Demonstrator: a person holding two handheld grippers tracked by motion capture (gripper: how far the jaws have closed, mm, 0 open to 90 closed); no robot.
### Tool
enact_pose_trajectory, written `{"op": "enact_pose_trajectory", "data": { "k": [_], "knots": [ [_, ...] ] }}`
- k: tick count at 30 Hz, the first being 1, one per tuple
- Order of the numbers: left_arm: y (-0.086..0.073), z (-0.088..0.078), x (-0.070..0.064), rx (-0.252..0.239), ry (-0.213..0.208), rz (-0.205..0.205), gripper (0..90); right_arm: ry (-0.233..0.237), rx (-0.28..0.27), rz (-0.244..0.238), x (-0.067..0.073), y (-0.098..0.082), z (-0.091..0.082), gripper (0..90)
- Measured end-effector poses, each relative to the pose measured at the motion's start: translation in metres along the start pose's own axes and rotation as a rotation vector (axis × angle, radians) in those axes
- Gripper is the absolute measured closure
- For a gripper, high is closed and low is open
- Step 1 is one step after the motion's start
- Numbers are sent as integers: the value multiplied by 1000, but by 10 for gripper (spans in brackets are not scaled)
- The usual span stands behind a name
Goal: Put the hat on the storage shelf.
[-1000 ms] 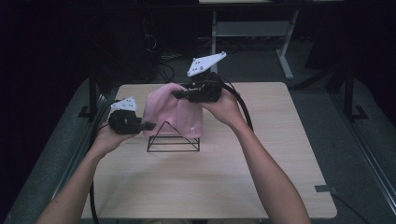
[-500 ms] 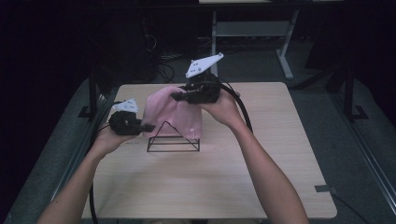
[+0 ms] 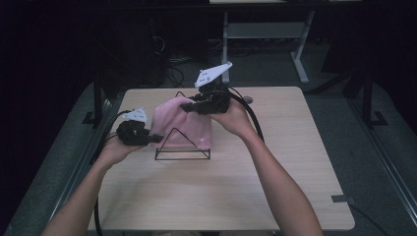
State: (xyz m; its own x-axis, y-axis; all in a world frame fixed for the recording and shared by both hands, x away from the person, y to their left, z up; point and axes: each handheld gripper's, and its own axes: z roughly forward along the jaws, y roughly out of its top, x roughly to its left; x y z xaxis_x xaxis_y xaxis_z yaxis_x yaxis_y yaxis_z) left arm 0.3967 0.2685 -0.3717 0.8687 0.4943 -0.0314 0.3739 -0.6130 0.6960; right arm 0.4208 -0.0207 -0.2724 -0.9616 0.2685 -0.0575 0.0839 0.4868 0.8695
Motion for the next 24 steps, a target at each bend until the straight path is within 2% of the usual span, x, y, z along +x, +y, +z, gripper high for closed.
{"op": "enact_pose_trajectory", "data": {
  "k": [5, 7, 10, 14, 18, 24],
  "knots": [
    [-1, 4, 1, 38, 1, 16, 798, 7, 8, 5, 0, -5, 2, 758],
    [-1, 6, 0, 38, -1, 2, 798, 10, 12, 10, 0, -8, 3, 757],
    [-2, 9, 1, 61, 0, 12, 799, 13, 16, 18, 1, -11, 5, 754],
    [-4, 13, 2, 109, 7, 31, 802, 21, 32, 33, 2, -16, 9, 752],
    [-7, 18, 2, 120, 0, 27, 803, 21, 34, 40, 3, -21, 11, 750],
    [-16, 22, 4, 127, -4, 9, 805, 47, 56, 59, 6, -25, 18, 746]
  ]
}}
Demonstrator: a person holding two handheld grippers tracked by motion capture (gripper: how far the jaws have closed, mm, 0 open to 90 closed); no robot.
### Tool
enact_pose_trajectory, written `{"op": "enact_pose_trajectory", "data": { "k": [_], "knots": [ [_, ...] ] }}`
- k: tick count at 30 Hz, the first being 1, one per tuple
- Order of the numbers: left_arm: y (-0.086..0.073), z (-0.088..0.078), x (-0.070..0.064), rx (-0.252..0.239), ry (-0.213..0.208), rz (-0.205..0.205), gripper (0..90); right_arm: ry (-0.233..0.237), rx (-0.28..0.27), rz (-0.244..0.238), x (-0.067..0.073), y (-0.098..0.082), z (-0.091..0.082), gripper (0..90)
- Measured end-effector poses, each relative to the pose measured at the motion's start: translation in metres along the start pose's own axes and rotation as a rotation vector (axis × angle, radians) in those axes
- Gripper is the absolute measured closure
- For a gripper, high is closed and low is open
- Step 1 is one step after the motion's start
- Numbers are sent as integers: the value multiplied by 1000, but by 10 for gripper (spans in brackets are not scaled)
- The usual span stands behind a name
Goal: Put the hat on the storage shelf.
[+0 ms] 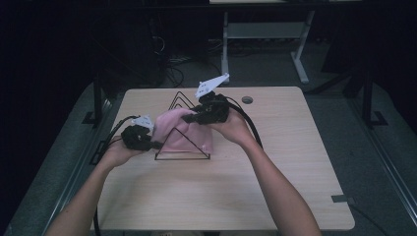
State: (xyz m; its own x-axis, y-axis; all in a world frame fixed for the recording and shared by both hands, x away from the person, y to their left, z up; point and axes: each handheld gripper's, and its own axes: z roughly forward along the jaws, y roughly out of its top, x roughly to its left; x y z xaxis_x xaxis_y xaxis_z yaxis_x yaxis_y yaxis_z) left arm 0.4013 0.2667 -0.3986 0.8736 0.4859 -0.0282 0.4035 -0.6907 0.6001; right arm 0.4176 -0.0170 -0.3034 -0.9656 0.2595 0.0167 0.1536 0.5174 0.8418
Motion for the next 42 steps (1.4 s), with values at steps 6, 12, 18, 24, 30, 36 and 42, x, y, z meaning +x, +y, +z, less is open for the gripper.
{"op": "enact_pose_trajectory", "data": {
  "k": [6, 12, 18, 24, 30, 36, 42],
  "knots": [
    [-5, 2, 3, 12, -9, -2, 801, 27, 18, 1, 0, -1, 8, 744],
    [-8, -6, 4, -29, -18, -13, 719, 42, 14, 28, -1, -2, 9, 745],
    [-8, -17, 2, -93, -26, 16, 798, 46, 11, 34, -1, -2, 11, 741],
    [-9, -23, 1, -92, -6, 32, 832, 31, 16, 13, 2, 0, 10, 707],
    [-11, -29, 3, -88, -10, 10, 829, 14, 18, -17, 7, 8, 9, 710],
    [-15, -24, 6, -46, -14, -21, 829, 19, 39, -15, 6, 6, 16, 613],
    [-16, -18, 9, -8, 3, -30, 830, 39, 31, 7, 5, -3, 13, 536]
  ]
}}
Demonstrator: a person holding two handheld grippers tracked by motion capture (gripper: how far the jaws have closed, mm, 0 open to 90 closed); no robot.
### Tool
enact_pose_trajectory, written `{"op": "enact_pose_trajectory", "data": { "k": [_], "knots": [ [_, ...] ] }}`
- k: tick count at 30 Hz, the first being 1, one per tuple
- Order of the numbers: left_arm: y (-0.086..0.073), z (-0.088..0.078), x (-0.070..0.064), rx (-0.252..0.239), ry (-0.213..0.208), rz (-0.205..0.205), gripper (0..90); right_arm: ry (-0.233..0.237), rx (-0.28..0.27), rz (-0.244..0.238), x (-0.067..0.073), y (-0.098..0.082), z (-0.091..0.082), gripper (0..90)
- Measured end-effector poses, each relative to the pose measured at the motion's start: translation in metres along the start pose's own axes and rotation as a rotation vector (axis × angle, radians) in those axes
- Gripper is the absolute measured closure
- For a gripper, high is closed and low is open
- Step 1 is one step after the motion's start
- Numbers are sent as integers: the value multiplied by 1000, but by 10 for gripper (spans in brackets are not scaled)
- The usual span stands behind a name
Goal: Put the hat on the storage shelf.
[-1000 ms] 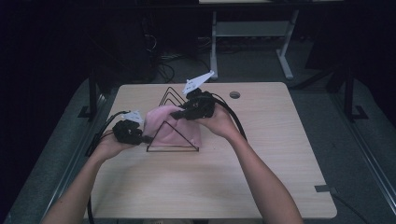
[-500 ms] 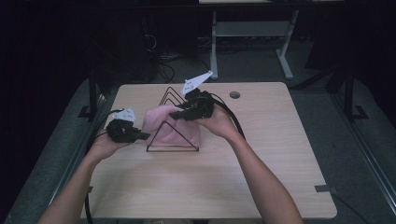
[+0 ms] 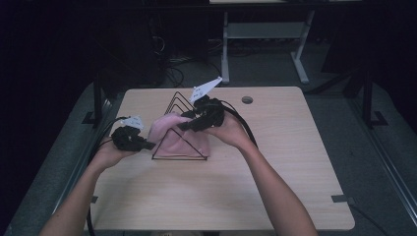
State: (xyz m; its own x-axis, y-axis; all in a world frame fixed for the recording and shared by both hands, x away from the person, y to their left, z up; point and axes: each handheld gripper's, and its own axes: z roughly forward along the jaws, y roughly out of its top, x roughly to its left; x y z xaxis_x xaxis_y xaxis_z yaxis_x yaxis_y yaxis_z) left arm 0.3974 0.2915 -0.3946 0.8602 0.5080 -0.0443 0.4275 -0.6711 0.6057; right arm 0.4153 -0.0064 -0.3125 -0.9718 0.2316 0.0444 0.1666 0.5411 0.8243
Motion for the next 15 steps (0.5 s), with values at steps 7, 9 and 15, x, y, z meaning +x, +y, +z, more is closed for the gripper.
{"op": "enact_pose_trajectory", "data": {
  "k": [7, 9, 15],
  "knots": [
    [-3, 4, 4, 43, 10, -27, 830, 12, -1, 19, -2, -12, -1, 601],
    [-3, 5, 3, 58, 8, -19, 830, 14, -4, 26, -2, -13, 1, 644],
    [-4, -1, 0, 18, -33, -19, 653, 28, 16, 15, -1, -14, 5, 739]
  ]
}}
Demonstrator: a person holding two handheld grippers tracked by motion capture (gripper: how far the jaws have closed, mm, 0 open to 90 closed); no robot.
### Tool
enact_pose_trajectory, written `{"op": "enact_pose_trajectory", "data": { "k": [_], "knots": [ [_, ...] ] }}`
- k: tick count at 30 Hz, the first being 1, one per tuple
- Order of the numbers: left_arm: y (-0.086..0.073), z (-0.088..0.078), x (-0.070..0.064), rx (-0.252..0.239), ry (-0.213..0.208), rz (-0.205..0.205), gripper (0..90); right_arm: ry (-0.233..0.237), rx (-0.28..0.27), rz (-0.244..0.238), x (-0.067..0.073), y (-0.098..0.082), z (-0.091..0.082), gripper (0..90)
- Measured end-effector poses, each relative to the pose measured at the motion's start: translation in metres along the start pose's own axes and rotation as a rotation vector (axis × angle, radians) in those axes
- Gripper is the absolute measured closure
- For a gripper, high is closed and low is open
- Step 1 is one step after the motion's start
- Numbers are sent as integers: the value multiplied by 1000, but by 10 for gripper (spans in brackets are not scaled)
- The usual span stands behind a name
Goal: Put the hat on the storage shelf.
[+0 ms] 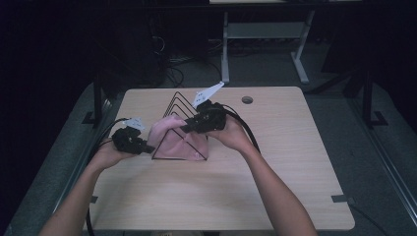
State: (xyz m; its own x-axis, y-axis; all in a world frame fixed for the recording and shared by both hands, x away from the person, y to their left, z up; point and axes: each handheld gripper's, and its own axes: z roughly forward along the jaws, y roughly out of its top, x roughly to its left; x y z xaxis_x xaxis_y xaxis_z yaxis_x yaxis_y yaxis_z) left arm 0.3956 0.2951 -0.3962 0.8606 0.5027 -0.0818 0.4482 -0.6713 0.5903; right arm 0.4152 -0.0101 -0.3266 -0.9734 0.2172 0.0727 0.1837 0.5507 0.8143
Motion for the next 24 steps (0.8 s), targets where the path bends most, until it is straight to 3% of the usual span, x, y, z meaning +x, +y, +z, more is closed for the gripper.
{"op": "enact_pose_trajectory", "data": {
  "k": [4, 9, 12, 15, 17, 21, 24],
  "knots": [
    [6, -16, -3, -82, -4, 15, 565, -6, 18, -5, -1, 0, 1, 749],
    [28, -38, -9, -161, -18, 90, 525, -3, 18, 2, 0, 0, 2, 747],
    [39, -46, -13, -200, -36, 112, 514, -3, 19, -15, 0, 1, 2, 747],
    [47, -46, -16, -181, -25, 129, 604, -1, 18, -21, 0, 2, 2, 744],
    [48, -46, -16, -166, -12, 141, 793, 12, 17, -17, 0, 0, 2, 700],
    [44, -47, -14, -168, -17, 138, 849, 5, 4, -11, -1, -3, -2, 641],
    [41, -47, -13, -149, -22, 138, 858, 17, 4, -2, -3, -8, -3, 710]
  ]
}}
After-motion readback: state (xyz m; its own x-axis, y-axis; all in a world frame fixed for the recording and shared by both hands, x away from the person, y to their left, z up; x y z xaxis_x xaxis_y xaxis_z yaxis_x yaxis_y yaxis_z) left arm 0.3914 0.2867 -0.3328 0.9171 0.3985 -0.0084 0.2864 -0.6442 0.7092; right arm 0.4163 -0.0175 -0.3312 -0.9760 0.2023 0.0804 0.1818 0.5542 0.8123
